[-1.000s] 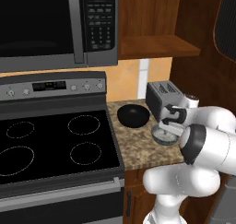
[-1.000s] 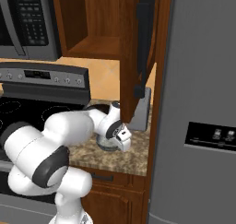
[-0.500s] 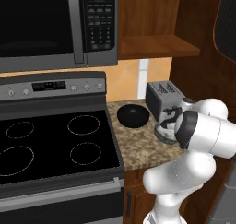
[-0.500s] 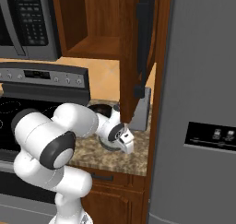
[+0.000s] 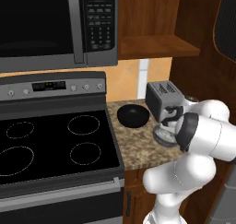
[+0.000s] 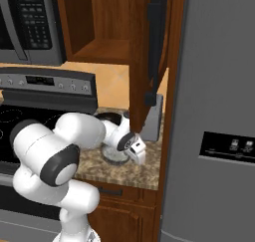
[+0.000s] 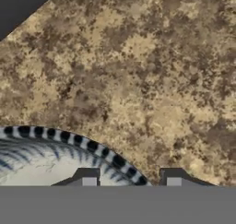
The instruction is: Pick up the bowls on the counter and stack them on top of one another in the open cabinet. Place the smaller bowl on top of the larger bowl.
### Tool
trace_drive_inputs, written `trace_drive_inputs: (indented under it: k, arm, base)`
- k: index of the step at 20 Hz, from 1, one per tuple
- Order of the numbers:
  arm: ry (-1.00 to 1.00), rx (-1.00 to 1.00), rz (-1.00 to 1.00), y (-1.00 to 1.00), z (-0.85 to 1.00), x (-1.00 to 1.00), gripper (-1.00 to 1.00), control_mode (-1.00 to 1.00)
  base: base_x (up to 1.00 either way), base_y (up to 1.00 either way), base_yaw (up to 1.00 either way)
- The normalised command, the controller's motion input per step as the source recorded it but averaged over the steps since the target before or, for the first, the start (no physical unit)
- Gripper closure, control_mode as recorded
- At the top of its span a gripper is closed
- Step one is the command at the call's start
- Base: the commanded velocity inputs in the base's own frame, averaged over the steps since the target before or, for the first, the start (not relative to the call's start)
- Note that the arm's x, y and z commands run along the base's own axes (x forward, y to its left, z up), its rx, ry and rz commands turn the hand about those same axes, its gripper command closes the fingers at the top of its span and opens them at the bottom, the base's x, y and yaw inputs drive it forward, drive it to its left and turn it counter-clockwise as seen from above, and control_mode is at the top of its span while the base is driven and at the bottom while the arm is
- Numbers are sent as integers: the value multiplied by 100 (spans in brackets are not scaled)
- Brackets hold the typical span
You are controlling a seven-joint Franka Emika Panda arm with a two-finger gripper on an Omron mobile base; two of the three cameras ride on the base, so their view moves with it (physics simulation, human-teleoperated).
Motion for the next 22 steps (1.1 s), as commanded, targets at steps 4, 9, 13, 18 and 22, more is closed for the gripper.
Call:
trace_drive_inputs:
  k: [4, 9, 13, 18, 22]
  arm:
    - [-20, -3, 0, 31, 62, 0, 100, -100]
    - [-22, -11, 0, 71, 95, 0, 100, -100]
    - [-20, -12, -3, 72, 76, 4, 100, -100]
    - [-10, -16, -16, 23, 41, 57, 100, -100]
    - [1, -9, -15, 34, 10, 86, 100, -100]
  base:
    - [0, 0, 0]
    - [0, 0, 0]
    - [0, 0, 0]
    - [0, 0, 0]
    - [0, 0, 0]
